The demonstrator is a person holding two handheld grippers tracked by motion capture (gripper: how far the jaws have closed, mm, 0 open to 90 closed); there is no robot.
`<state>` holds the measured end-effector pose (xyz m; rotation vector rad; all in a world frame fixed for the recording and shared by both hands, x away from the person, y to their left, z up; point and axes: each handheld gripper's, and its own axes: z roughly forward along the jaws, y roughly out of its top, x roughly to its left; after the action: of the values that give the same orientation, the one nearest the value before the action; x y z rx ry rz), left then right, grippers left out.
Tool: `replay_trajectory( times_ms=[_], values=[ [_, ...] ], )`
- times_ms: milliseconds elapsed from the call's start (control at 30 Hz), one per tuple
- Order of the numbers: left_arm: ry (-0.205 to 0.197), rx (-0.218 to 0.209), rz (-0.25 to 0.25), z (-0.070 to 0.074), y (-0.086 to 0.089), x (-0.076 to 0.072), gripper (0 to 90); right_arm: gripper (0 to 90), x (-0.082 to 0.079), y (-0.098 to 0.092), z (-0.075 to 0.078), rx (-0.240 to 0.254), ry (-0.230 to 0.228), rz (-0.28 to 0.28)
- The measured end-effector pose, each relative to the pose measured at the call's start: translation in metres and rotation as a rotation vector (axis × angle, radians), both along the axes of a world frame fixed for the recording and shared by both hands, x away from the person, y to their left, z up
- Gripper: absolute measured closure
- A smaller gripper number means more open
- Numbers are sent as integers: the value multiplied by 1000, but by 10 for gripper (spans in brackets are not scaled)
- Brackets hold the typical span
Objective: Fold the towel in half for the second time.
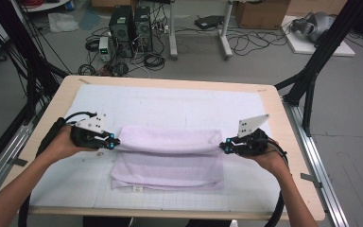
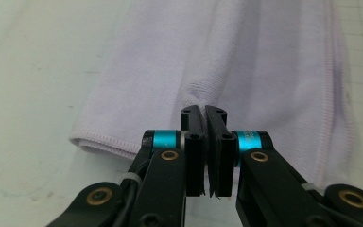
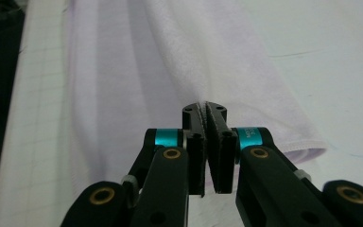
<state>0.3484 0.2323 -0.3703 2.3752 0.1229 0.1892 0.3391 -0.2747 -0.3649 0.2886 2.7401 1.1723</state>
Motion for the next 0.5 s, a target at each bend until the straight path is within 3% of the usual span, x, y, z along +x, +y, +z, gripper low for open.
replay_trajectory(
  times_ms=[133, 367, 500],
  values=[
    [0, 5, -44, -6, 2, -14, 862, 869, -13, -3, -5, 10, 10, 53],
    [-11, 14, -97, -18, 4, -39, 861, 866, -33, 0, -20, -25, 33, 131],
    [2, 33, -109, -25, 4, -44, 860, 864, -39, 2, -28, -49, 44, 148]
  ],
)
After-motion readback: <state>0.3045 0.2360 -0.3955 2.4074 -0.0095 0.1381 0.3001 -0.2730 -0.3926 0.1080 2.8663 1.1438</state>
